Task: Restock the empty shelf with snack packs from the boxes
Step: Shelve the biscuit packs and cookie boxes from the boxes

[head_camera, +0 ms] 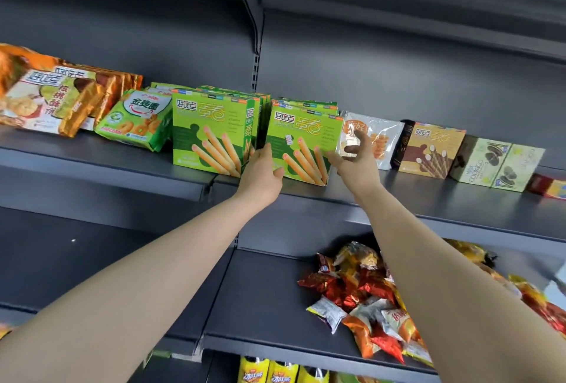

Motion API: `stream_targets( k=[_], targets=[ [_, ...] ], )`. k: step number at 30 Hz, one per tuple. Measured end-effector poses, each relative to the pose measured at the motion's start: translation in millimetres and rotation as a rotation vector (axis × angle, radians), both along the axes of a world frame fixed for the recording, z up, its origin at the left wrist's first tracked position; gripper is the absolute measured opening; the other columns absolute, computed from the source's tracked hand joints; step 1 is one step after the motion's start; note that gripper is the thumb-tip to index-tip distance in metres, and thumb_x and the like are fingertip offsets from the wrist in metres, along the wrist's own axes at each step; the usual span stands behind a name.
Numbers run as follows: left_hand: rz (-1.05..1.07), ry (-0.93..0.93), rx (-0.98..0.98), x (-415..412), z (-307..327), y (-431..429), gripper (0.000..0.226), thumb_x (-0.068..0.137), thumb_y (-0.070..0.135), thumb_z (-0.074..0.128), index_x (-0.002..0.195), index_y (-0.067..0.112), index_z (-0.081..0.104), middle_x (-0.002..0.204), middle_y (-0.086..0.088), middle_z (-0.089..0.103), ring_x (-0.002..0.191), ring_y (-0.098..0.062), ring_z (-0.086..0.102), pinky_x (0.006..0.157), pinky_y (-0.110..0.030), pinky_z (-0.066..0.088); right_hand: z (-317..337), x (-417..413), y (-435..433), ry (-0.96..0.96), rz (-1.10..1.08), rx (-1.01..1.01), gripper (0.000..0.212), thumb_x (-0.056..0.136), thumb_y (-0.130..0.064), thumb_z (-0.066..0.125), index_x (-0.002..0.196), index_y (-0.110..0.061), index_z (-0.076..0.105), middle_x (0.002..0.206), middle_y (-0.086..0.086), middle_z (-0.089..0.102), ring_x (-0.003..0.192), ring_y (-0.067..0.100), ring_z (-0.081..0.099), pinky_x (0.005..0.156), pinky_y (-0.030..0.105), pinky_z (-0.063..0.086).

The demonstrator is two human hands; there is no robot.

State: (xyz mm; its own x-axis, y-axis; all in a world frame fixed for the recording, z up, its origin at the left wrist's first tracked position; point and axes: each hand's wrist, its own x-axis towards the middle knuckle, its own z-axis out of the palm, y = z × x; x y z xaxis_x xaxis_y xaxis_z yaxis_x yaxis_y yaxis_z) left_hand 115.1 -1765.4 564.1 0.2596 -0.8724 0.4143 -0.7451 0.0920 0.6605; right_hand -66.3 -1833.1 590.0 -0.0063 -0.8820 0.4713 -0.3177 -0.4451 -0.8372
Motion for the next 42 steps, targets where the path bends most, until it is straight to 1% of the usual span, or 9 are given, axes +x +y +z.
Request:
stream_targets(
  k=[3, 7, 14, 17, 20, 24, 32, 37, 42],
  targets=[
    [-0.005, 0.031, -0.111, 3.0, -4.6, 10.8, 0.057, 0.1, 0.018, 0.054, 0.152, 0.013, 0.03, 0.153, -0.012, 0.039, 0.142, -0.028, 0.036, 0.115, -0.042, 0.032, -5.8, 1.5, 20.0, 0.098, -0.056, -0.028, 0.068, 0.086, -0.035, 0.074, 0.142, -0.02, 0.04, 0.113, 0.002, 0.056, 0.101, 0.022, 0.062, 0.085, 0.029, 0.044],
    [-0.015, 0.011, -0.219, 4.5, -5.7, 34.9, 0.047, 0.097, 0.016, 0.059, 0.142, 0.015, 0.045, 0.133, -0.006, 0.057, 0.121, -0.024, 0.055, 0.104, -0.044, 0.044, -12.2, 6.2, 48.4, 0.307, -0.095, -0.155, 0.05, 0.09, -0.047, 0.066, 0.128, -0.02, 0.05, 0.114, 0.003, 0.061, 0.098, 0.022, 0.064, 0.085, 0.036, 0.051],
    [0.04, -0.128, -0.247, 5.4, -11.4, 99.9, 0.037, 0.096, 0.017, 0.06, 0.132, 0.017, 0.054, 0.123, -0.003, 0.06, 0.111, -0.022, 0.058, 0.095, -0.044, 0.047, -25.7, 9.2, 108.2, 0.566, -0.009, -0.353, 0.035, 0.09, -0.022, 0.066, 0.123, -0.015, 0.059, 0.122, 0.008, 0.061, 0.105, 0.029, 0.061, 0.078, 0.033, 0.046],
    [0.078, -0.182, -0.239, 10.0, -24.3, 136.7, 0.037, 0.095, 0.016, 0.061, 0.131, 0.016, 0.056, 0.121, -0.004, 0.06, 0.11, -0.023, 0.058, 0.092, -0.043, 0.047, -38.9, 12.5, 135.4, 0.632, 0.038, -0.417, 0.035, 0.088, -0.02, 0.068, 0.121, -0.014, 0.06, 0.127, 0.01, 0.06, 0.115, 0.032, 0.059, 0.084, 0.037, 0.049],
    [0.149, -0.267, -0.21, 20.6, -42.5, 176.8, 0.037, 0.094, 0.016, 0.062, 0.131, 0.018, 0.056, 0.121, -0.004, 0.06, 0.109, -0.025, 0.056, 0.089, -0.04, 0.047, -54.9, 24.4, 162.3, 0.687, 0.075, -0.457, 0.034, 0.089, -0.023, 0.067, 0.121, -0.015, 0.06, 0.118, 0.008, 0.061, 0.109, 0.032, 0.059, 0.08, 0.042, 0.053],
    [0.263, -0.368, -0.117, 48.5, -71.6, 229.8, 0.038, 0.095, 0.018, 0.061, 0.133, 0.019, 0.055, 0.123, -0.006, 0.057, 0.112, -0.029, 0.053, 0.085, -0.047, 0.049, -82.1, 54.5, 198.0, 0.742, 0.175, -0.499, 0.034, 0.093, -0.022, 0.064, 0.125, -0.014, 0.059, 0.116, 0.009, 0.06, 0.109, 0.031, 0.056, 0.076, 0.038, 0.047],
    [0.419, -0.527, 0.03, 144.0, -131.2, 336.2, 0.034, 0.093, 0.021, 0.065, 0.126, 0.018, 0.06, 0.122, -0.008, 0.058, 0.109, -0.033, 0.055, 0.083, -0.048, 0.05, -146.8, 158.9, 267.5, 0.761, 0.391, -0.535, 0.031, 0.095, -0.025, 0.063, 0.124, -0.015, 0.06, 0.115, 0.008, 0.06, 0.104, 0.029, 0.058, 0.073, 0.041, 0.053],
    [0.516, -0.554, 0.145, 234.0, -167.0, 409.4, 0.03, 0.09, 0.021, 0.067, 0.119, 0.017, 0.064, 0.117, -0.01, 0.058, 0.106, -0.036, 0.055, 0.08, -0.048, 0.047, -193.4, 261.6, 318.8, 0.744, 0.543, -0.523, 0.03, 0.093, -0.023, 0.064, 0.122, -0.015, 0.061, 0.114, 0.007, 0.061, 0.102, 0.026, 0.059, 0.077, 0.036, 0.05],
    [0.564, -0.574, 0.238, 328.8, -211.5, 475.6, 0.028, 0.085, 0.017, 0.071, 0.112, 0.017, 0.066, 0.11, -0.012, 0.06, 0.101, -0.038, 0.056, 0.079, -0.049, 0.051, -249.8, 369.0, 372.1, 0.738, 0.648, -0.455, 0.031, 0.089, -0.018, 0.067, 0.119, -0.011, 0.063, 0.112, 0.011, 0.062, 0.1, 0.033, 0.06, 0.074, 0.04, 0.052]
  ],
)
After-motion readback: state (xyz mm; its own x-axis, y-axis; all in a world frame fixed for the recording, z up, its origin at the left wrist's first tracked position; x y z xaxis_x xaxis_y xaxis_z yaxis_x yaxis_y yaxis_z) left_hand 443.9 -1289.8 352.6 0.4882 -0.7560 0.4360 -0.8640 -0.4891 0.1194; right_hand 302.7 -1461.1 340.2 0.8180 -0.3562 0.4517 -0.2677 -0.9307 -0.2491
